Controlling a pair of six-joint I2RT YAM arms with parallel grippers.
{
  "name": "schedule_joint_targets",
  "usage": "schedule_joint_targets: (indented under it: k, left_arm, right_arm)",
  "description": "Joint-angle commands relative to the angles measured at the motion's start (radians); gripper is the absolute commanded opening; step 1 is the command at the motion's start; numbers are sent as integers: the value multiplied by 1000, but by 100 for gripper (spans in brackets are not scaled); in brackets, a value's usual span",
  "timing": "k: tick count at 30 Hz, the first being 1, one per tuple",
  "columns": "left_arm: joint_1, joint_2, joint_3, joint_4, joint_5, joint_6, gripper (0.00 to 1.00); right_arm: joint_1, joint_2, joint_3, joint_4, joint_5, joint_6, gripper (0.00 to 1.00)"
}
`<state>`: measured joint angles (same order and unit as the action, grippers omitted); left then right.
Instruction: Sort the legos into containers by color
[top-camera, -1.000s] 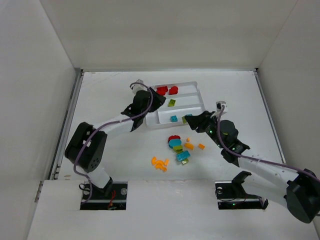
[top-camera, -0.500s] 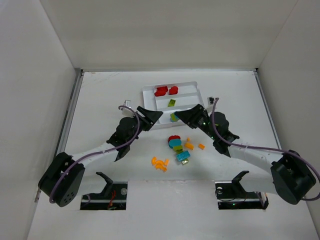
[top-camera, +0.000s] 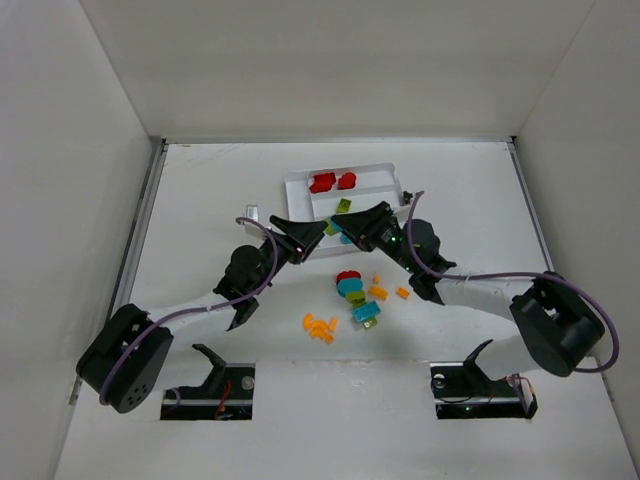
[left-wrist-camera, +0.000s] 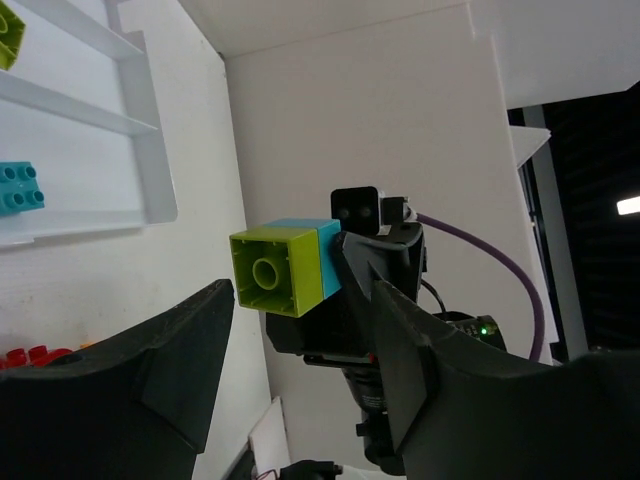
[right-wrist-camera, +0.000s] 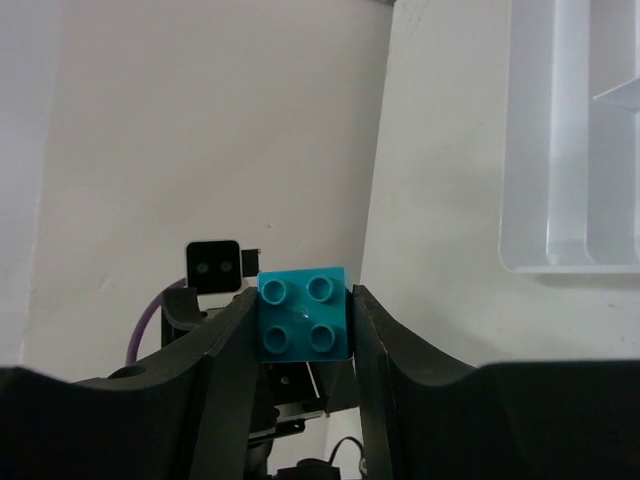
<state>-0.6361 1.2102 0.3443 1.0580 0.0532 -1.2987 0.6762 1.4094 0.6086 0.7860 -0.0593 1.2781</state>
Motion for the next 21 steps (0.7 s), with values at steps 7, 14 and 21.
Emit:
schedule_joint_targets:
  k: [7,14,21]
  left_arm:
    - [19,32,-13,132,17,-30,52]
    - [17,55,-1,184,-6,-30,44]
    - [20,68,5,200,-16,-30,39]
  right_arm:
    - [7,102,22,301,-30,184,26]
    - [18,135,7,361,-34,236,26]
    - [26,161,5,397,-48,259,26]
